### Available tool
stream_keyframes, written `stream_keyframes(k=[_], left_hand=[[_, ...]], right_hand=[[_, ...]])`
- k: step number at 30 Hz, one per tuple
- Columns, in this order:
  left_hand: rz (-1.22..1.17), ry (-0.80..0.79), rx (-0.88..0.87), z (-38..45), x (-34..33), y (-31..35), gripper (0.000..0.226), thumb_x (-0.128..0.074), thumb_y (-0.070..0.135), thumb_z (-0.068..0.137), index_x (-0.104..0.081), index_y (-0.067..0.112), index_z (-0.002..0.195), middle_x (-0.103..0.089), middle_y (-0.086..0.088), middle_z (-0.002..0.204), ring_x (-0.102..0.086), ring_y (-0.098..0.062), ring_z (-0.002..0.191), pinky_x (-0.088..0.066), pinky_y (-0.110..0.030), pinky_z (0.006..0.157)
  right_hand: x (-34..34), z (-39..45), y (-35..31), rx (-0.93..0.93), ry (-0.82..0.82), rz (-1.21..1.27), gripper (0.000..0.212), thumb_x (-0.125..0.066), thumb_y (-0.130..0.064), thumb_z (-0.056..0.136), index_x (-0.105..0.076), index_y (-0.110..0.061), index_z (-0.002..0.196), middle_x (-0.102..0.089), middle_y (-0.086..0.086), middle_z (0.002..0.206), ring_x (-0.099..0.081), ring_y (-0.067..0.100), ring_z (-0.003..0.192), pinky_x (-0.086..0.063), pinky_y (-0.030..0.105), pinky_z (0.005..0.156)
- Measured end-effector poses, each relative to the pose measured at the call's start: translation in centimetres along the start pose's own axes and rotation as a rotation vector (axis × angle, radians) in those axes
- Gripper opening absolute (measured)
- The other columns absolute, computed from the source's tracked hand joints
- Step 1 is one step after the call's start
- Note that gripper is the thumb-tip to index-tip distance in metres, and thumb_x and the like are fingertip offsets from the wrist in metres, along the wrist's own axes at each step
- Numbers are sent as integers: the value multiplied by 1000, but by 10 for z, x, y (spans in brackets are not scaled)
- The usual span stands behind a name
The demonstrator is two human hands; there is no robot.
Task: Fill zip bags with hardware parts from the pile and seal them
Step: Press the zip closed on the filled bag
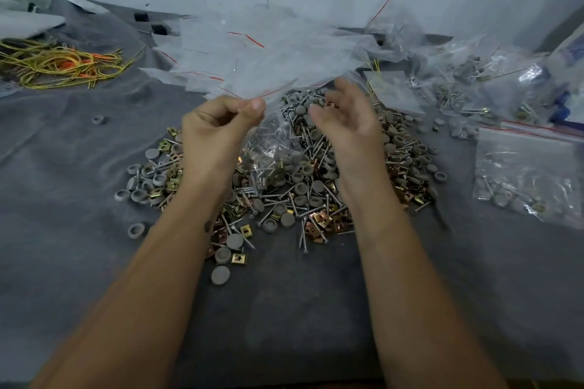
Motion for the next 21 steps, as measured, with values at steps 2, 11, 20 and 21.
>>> stream_keyframes(k=[2,11,20,21], left_hand=[[-24,-25,2,2,1,0,17,-72,17,86,-76,25,72,-72,8,71,-68,-8,75,-51,-19,74],[-154,-185,97,-3,-14,-4,25,-60,38,90,-74,20,81,-76,-6,94,-71,-24,99,-54,-29,86],[-235,-226,155,-10,-49,16,30,-44,42,100,-73,32,98,-73,-2,112,-71,-17,100,-57,-27,76],[-138,-270,155,-14,-56,15,28,-47,46,97,-68,34,111,-72,-2,116,-70,-19,102,-58,-29,78]], right_hand=[[-8,-1,4,-7,-73,-98,69,-75,-26,82,-41,-31,142,-51,-11,134,-48,5,123,-42,29,102],[-21,-3,12,19,-203,-148,71,-71,-26,87,-33,-36,147,-54,-17,131,-45,2,128,-43,20,97],[-1,-4,-21,93,-76,-2,14,-62,-16,94,-69,-18,82,-67,0,78,-63,13,74,-52,26,67],[8,-5,-28,100,-29,19,15,-61,-16,94,-69,-20,81,-66,1,78,-62,14,74,-52,27,67]])
Point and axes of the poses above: each hand's wrist, its own z-axis towards the middle knuckle, its own x-axis out of the back of the hand, y = z × x, the point moved 8 cm from there along z, towards the middle knuckle
